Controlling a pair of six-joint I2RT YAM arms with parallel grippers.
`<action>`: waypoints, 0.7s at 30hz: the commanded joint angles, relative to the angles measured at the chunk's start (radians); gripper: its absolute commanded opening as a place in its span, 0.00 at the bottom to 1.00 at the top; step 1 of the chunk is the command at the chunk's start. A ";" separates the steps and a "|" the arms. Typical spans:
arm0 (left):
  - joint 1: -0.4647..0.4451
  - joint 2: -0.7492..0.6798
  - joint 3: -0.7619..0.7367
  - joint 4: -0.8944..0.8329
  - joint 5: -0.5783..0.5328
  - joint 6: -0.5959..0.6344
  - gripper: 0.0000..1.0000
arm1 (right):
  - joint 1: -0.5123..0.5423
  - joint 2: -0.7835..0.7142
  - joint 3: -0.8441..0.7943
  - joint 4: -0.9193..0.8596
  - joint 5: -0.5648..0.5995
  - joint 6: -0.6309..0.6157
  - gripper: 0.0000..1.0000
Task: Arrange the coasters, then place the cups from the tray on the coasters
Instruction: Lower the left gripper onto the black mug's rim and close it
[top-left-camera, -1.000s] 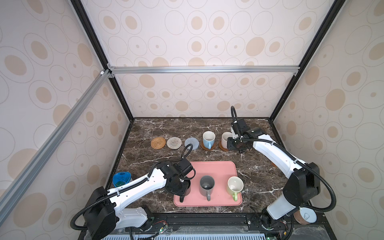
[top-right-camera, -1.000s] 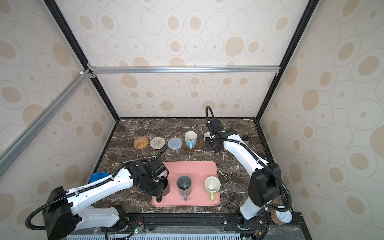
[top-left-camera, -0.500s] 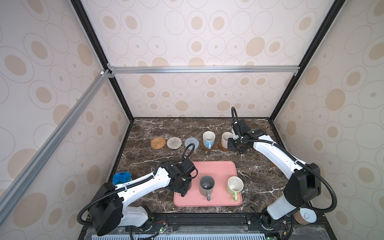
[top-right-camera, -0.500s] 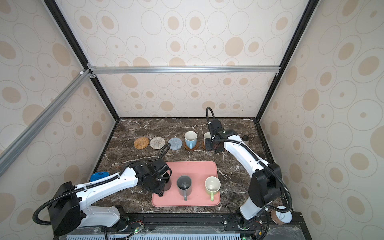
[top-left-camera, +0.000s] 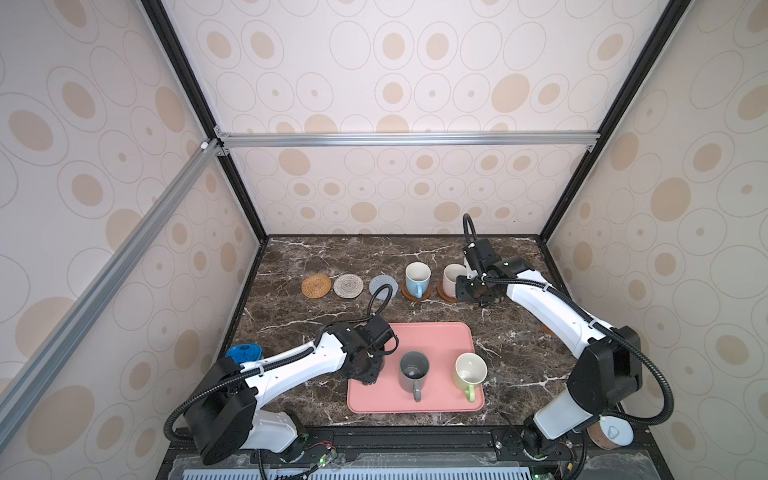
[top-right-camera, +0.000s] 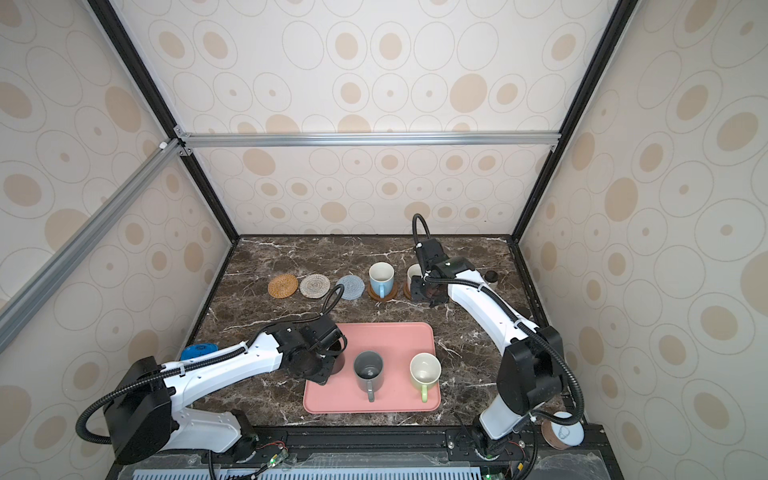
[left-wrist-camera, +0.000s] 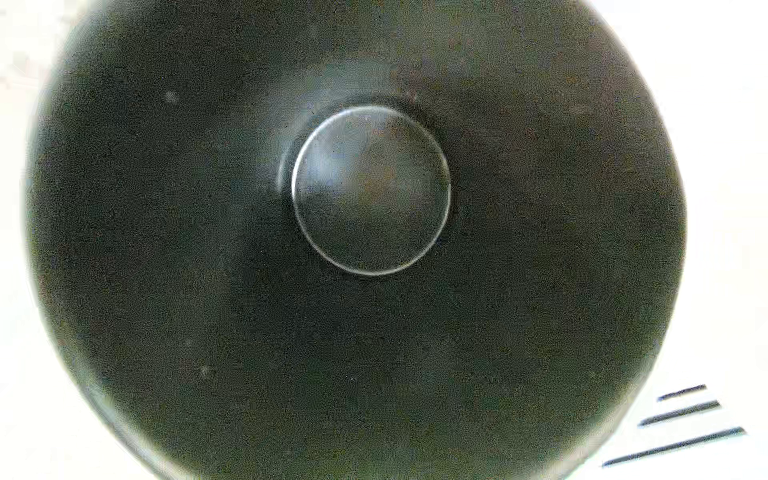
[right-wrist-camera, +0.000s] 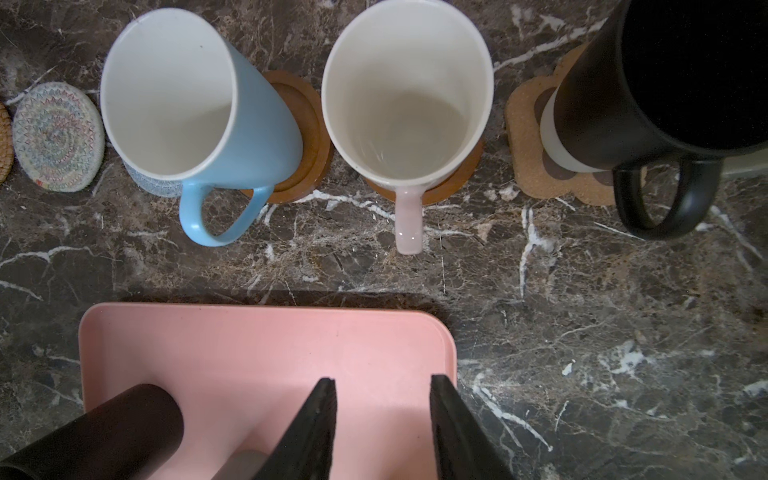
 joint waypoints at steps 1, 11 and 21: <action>0.008 -0.013 -0.022 0.047 -0.038 -0.010 0.36 | -0.005 -0.025 0.000 -0.024 0.015 0.014 0.41; 0.020 -0.022 -0.047 0.112 -0.093 -0.028 0.32 | -0.006 -0.033 -0.007 -0.029 0.020 0.021 0.41; 0.021 -0.039 -0.073 0.150 -0.128 -0.027 0.25 | -0.007 -0.034 -0.016 -0.028 0.013 0.024 0.41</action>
